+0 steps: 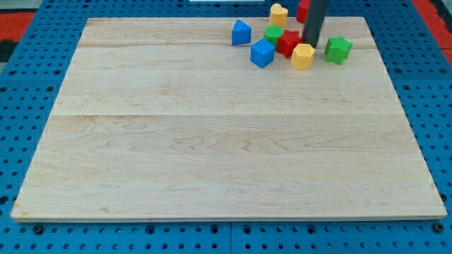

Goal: Push the green star closer to the yellow hexagon

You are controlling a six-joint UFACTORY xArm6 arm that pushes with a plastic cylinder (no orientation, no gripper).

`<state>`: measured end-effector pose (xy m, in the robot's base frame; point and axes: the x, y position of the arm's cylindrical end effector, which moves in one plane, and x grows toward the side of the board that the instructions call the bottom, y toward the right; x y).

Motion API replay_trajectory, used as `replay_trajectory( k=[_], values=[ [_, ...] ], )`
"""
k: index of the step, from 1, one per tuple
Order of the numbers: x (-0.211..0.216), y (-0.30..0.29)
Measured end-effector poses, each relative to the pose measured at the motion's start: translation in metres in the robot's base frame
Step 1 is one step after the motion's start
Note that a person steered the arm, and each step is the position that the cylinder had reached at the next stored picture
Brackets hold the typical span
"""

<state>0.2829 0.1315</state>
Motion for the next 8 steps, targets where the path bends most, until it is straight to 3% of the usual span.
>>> replay_trajectory(
  k=[1, 3, 4, 6, 8],
  values=[
    [0.022, -0.049],
    [0.045, -0.072],
    [0.100, -0.076],
    [0.114, 0.005],
    [0.078, 0.091]
  ],
)
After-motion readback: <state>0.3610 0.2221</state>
